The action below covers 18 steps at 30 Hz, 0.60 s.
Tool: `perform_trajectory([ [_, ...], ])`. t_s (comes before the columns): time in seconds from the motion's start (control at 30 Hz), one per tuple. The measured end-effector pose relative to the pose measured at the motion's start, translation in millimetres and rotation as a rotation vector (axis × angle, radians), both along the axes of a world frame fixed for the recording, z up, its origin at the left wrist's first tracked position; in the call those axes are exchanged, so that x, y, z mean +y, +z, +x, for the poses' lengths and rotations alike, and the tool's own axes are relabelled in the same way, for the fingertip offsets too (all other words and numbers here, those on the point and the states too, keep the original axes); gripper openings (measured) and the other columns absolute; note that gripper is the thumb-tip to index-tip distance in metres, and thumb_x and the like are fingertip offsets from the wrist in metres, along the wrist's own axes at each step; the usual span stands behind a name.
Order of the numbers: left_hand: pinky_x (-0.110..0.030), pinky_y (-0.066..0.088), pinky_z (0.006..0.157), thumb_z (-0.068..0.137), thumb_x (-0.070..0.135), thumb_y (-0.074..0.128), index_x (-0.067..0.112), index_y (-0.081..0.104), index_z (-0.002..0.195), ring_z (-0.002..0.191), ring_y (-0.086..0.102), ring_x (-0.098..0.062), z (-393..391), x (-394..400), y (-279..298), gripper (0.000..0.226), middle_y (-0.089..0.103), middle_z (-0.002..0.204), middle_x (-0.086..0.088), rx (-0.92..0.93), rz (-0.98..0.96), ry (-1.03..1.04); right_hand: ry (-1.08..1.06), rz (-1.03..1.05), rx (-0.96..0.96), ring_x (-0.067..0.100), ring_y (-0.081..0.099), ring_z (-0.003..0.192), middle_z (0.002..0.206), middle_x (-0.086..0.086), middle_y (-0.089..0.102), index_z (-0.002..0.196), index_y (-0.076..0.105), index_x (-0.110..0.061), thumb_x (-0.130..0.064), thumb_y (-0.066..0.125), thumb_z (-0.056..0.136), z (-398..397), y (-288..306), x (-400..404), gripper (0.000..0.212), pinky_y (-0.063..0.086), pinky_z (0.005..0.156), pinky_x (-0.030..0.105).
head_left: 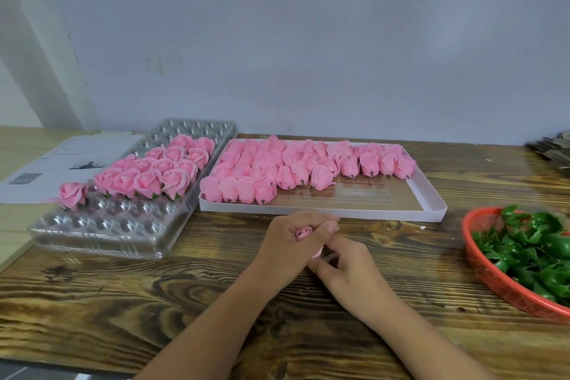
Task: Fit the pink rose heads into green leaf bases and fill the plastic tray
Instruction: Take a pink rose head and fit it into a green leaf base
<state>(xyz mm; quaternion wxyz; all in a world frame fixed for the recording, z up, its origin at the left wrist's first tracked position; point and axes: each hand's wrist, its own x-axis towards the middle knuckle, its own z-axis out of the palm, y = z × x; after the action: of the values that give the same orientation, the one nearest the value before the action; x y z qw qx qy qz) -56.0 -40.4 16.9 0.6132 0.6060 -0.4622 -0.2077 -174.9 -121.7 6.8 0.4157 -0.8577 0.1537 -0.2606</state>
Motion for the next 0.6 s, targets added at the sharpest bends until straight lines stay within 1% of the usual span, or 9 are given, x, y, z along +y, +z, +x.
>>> perform_trajectory([
  [0.1,-0.018,0.054,0.09,0.095,0.018,0.07,0.033,0.08,0.099,0.106,0.071,-0.006,0.8,-1.0,-2.1,0.019,0.077,0.108,0.016,0.008,0.035,-0.015,-0.01,0.017,-0.015,0.011,0.064,0.074,0.08,-0.006,0.071,0.091,0.064,-0.04,-0.009,0.068,0.088,-0.5,-0.2,-0.6,0.032,0.046,0.063,0.016],
  [0.17,-0.02,0.054,0.092,0.094,0.024,0.072,0.036,0.077,0.105,0.106,0.069,-0.004,0.5,-1.1,-1.7,0.017,0.076,0.11,0.018,-0.022,0.061,-0.01,-0.022,0.022,-0.015,0.01,0.064,0.075,0.08,-0.007,0.071,0.094,0.067,-0.034,-0.01,0.068,0.088,-0.7,-1.9,-2.0,0.025,0.046,0.063,0.017],
  [0.2,-0.021,0.054,0.093,0.092,0.032,0.072,0.039,0.074,0.109,0.107,0.068,-0.002,0.5,-0.9,-1.0,0.018,0.074,0.112,0.02,-0.05,0.083,-0.002,-0.028,0.036,-0.023,0.009,0.064,0.074,0.08,-0.007,0.072,0.094,0.068,-0.031,-0.009,0.068,0.088,-0.7,-2.6,-2.6,0.022,0.046,0.063,0.018],
  [0.23,-0.019,0.053,0.093,0.089,0.041,0.071,0.043,0.071,0.113,0.108,0.067,0.0,0.6,-0.5,-0.1,0.023,0.073,0.113,0.022,-0.077,0.106,0.004,-0.029,0.053,-0.038,0.007,0.065,0.075,0.082,-0.009,0.072,0.093,0.068,-0.03,-0.008,0.067,0.089,-0.7,-2.6,-2.5,0.023,0.045,0.064,0.017],
  [0.33,-0.006,0.045,0.09,0.077,0.061,0.068,0.049,0.06,0.123,0.113,0.061,0.008,1.0,0.4,0.3,0.048,0.068,0.12,0.023,-0.108,0.16,-0.009,-0.011,0.066,-0.079,0.0,0.067,0.087,0.094,-0.022,0.072,0.096,0.068,-0.037,-0.006,0.064,0.091,-0.7,0.2,-2.1,0.031,0.047,0.072,0.013],
  [0.4,-0.001,0.041,0.091,0.07,0.068,0.069,0.052,0.052,0.127,0.118,0.055,0.013,0.8,0.6,-0.3,0.063,0.062,0.127,0.027,-0.11,0.187,-0.021,-0.013,0.06,-0.085,0.003,0.067,0.088,0.095,-0.019,0.073,0.097,0.068,-0.037,-0.008,0.061,0.093,-1.3,1.3,-3.0,0.029,0.051,0.073,0.018],
  [0.47,-0.004,0.042,0.096,0.07,0.068,0.071,0.052,0.047,0.135,0.124,0.051,0.012,0.7,0.9,-1.0,0.071,0.057,0.133,0.031,-0.105,0.162,-0.022,-0.027,0.064,-0.091,0.005,0.067,0.086,0.093,-0.016,0.073,0.098,0.069,-0.035,-0.009,0.061,0.093,-2.0,1.1,-4.0,0.027,0.053,0.074,0.024],
  [0.53,-0.011,0.043,0.103,0.076,0.066,0.069,0.05,0.046,0.138,0.129,0.049,0.008,1.6,1.2,-1.6,0.067,0.053,0.135,0.034,-0.093,0.083,0.011,-0.025,0.065,-0.079,0.008,0.068,0.085,0.093,-0.017,0.073,0.103,0.069,-0.037,-0.01,0.064,0.092,-1.4,1.5,-2.6,0.03,0.054,0.076,0.026],
  [0.6,-0.016,0.045,0.102,0.084,0.064,0.061,0.047,0.054,0.133,0.128,0.053,0.003,1.6,1.3,-0.1,0.053,0.057,0.133,0.03,-0.076,0.01,0.052,-0.005,0.047,-0.036,0.011,0.068,0.083,0.091,-0.014,0.073,0.109,0.069,-0.036,-0.012,0.068,0.091,0.2,0.9,-0.2,0.03,0.054,0.075,0.025],
])
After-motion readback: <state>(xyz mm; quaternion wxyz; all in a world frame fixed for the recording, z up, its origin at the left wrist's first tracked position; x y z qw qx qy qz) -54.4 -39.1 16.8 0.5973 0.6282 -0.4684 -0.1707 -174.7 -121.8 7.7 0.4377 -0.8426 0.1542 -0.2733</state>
